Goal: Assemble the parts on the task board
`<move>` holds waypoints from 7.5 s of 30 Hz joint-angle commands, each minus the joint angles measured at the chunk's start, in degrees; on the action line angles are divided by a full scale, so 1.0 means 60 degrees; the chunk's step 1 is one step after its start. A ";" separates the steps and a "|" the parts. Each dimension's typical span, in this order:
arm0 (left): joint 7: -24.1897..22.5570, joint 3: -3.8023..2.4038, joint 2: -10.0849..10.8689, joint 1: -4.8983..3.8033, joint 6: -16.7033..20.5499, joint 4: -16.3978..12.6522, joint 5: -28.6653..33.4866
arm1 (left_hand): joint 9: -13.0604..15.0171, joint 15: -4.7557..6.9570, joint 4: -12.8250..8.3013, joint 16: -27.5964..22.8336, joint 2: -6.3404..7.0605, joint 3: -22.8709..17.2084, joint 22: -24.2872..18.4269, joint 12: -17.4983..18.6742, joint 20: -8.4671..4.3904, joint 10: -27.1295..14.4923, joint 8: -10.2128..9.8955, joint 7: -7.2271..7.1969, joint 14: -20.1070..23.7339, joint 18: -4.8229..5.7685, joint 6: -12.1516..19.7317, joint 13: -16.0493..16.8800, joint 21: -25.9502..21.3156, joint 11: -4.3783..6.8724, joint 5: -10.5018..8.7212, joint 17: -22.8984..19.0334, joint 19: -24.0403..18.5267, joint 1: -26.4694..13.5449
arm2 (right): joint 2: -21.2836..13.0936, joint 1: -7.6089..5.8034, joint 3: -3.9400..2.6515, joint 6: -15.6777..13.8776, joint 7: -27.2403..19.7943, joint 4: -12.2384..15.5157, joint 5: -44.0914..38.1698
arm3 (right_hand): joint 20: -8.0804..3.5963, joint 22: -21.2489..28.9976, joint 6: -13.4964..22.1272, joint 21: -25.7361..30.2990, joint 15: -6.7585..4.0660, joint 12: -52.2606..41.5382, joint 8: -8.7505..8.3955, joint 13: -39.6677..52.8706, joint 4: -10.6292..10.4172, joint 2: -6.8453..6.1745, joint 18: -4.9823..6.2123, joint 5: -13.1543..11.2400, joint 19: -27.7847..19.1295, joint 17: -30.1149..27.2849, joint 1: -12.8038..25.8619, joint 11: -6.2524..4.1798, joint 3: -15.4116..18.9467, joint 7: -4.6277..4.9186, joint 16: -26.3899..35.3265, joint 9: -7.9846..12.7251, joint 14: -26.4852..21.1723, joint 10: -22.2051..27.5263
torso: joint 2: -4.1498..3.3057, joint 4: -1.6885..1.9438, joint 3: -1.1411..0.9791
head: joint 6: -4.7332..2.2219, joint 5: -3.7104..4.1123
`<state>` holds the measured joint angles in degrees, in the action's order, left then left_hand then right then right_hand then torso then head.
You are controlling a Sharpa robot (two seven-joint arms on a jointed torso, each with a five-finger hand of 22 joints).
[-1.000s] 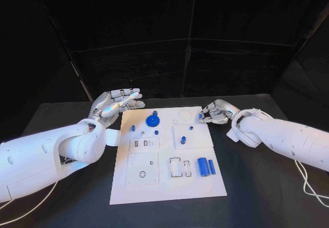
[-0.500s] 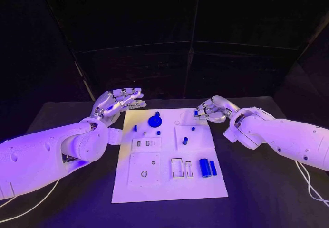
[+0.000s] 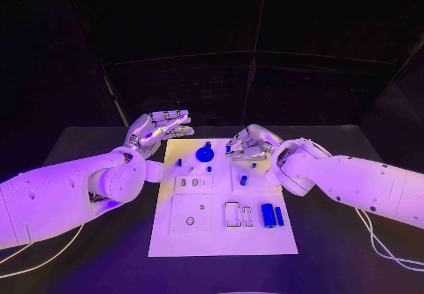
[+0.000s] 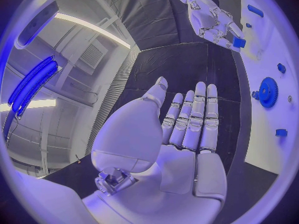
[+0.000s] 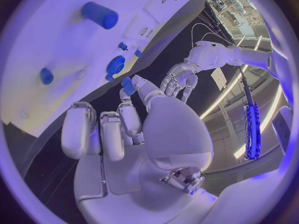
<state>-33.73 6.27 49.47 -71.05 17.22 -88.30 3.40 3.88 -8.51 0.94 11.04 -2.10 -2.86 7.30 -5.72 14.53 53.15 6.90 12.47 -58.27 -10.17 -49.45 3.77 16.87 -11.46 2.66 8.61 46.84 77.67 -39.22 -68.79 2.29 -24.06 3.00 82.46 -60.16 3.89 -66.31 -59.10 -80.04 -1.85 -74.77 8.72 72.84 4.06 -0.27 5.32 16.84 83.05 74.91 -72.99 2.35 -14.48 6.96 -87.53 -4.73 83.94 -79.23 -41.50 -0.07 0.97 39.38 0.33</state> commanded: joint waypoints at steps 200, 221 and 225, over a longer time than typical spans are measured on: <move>0.7775 0.0977 -0.0082 -0.1810 -0.5671 0.0719 -0.6822 | 0.0327 0.1217 -0.1016 0.2417 -0.1479 0.0363 0.0441 -0.0556 -0.1306 0.1858 0.0159 -0.0459 -0.2643 -0.0067 -0.0795 0.0581 0.1645 0.0955 0.0003 0.2898 0.5058 -0.0205 | -0.1464 -0.1198 0.0135 0.1892 -0.2845 0.0047 0.7576 | 0.1035 1.0103 0.0841 0.9666 0.1027 1.0829 -0.0036 -1.0447 0.0786 -0.0623 0.0889 -0.0444 -0.3909 -0.9918 -0.0004 0.0844 -0.2215 0.0801 1.2586 0.0073 -0.2966 0.2192 | 0.0608 -0.0052 -0.0109 | 0.0489 -0.0666; 1.0218 0.1238 -0.1418 -0.2117 -0.4994 0.1134 -0.7345 | 0.3904 0.2171 0.1028 1.2476 -0.1767 0.3540 1.2838 -0.8888 -0.2154 0.2429 0.5298 -0.1548 -0.5020 0.1515 -0.0401 0.7379 1.1687 0.2025 -0.0004 1.2778 0.6918 -0.2434 | -0.1288 -0.1230 0.0135 0.1172 -0.2652 -0.0768 0.6868 | 0.0683 1.0179 0.0809 0.9647 0.0671 1.0895 -0.0079 -1.0739 0.0396 -0.0700 0.0873 -0.0144 -0.2700 -0.9935 0.0461 0.0542 -0.1273 0.0585 1.2499 0.0129 -0.1613 0.1113 | 0.0590 -0.0061 -0.0104 | 0.0674 -0.0744; 1.0657 0.1238 -0.1669 -0.2152 -0.5059 0.1231 -0.7752 | 0.4493 0.2227 0.1327 1.2438 -0.1780 0.3907 1.3038 -0.9804 -0.2226 0.2692 0.5915 -0.1623 -0.5034 0.1547 -0.0016 0.8374 1.1810 0.2100 0.0002 1.2751 0.6949 -0.2742 | -0.1234 -0.1231 0.0136 0.1146 -0.2621 -0.0871 0.6780 | 0.0680 1.0195 0.0824 0.9674 0.0670 1.0918 -0.0089 -1.0750 0.0380 -0.0702 0.0870 -0.0133 -0.2676 -0.9934 0.0471 0.0542 -0.1238 0.0585 1.2520 0.0134 -0.1598 0.1097 | 0.0584 -0.0077 -0.0101 | 0.0702 -0.0761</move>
<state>26.05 13.69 39.58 -83.86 -13.22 -81.09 -39.63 30.50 4.61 8.88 85.67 -12.75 20.26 74.95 -64.06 1.53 69.03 42.03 2.77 -84.06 -1.26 -49.82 53.47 87.48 1.11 2.66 74.95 83.98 61.68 -46.70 -76.02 3.17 -16.27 -12.52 77.35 -18.44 8.09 -5.21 -54.25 -22.30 2.24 -9.47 8.27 8.40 6.30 -4.58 10.24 15.84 66.58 15.24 -70.64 5.73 -22.21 10.86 -12.68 -3.98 73.93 -72.18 -37.96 -0.49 0.36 43.52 -4.13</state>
